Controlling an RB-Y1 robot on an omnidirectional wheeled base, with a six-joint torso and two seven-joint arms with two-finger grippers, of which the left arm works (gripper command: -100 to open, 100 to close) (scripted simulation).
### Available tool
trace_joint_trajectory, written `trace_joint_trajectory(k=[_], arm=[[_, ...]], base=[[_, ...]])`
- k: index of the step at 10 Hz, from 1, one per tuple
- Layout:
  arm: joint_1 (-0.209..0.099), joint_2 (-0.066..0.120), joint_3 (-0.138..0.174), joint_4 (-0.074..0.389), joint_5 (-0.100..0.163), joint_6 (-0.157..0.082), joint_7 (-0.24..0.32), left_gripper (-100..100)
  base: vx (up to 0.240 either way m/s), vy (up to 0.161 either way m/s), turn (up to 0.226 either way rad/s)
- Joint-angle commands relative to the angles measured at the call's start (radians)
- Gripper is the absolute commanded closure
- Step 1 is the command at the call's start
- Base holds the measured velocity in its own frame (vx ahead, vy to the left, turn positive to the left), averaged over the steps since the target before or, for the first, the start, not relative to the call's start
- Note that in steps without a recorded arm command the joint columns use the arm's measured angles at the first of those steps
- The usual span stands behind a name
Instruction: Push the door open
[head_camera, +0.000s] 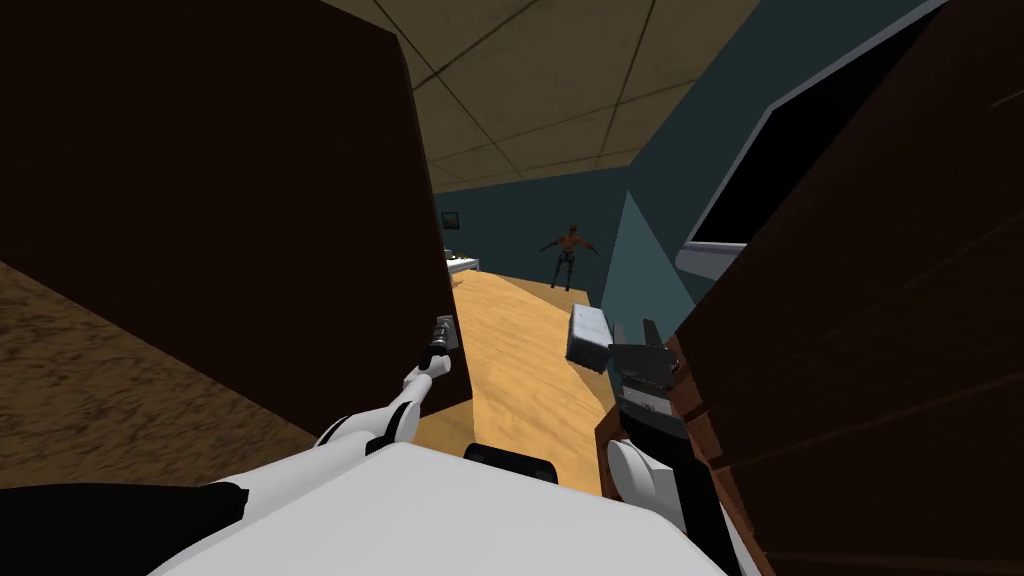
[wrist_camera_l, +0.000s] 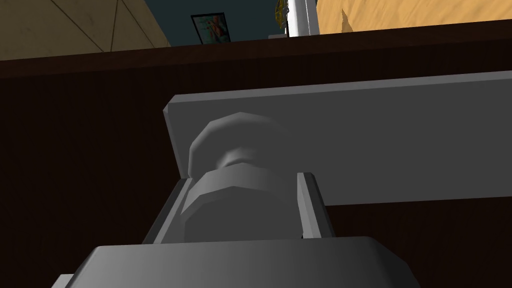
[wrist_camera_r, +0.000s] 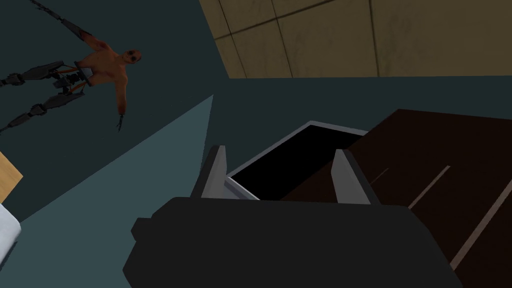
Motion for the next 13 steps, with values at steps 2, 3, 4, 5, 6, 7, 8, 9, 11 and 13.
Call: trace_joint_trajectory(k=[2, 3, 4, 5, 6, 7, 8, 9, 11, 13], arm=[[-0.007, 0.019, 0.019, 0.012, 0.008, -0.006, -0.003, 100], [-0.006, 0.023, 0.027, 0.012, 0.011, -0.006, -0.006, 100], [-0.013, 0.026, 0.021, 0.036, 0.009, -0.013, -0.003, 100], [-0.012, 0.034, 0.038, 0.037, 0.015, -0.017, -0.008, 100], [-0.011, 0.037, 0.047, 0.038, 0.018, -0.018, -0.013, 100], [-0.01, 0.04, 0.057, 0.038, 0.022, -0.019, -0.017, 100], [-0.008, 0.044, 0.068, 0.039, 0.026, -0.02, -0.023, 100], [-0.006, 0.048, 0.08, 0.04, 0.031, -0.021, -0.028, 100], [-0.003, 0.056, 0.104, 0.041, 0.04, -0.023, -0.04, 100], [0.001, 0.065, 0.133, 0.043, 0.05, -0.025, -0.054, 100]], base=[[0.172, -0.069, 0.058], [0.169, -0.053, 0.051], [0.074, -0.015, 0.035], [0.131, -0.005, 0.033], [0.191, -0.018, 0.039], [0.192, -0.024, 0.047], [0.184, -0.01, 0.043], [0.175, 0.012, 0.035], [0.226, -0.024, 0.048], [0.214, -0.014, 0.055]])
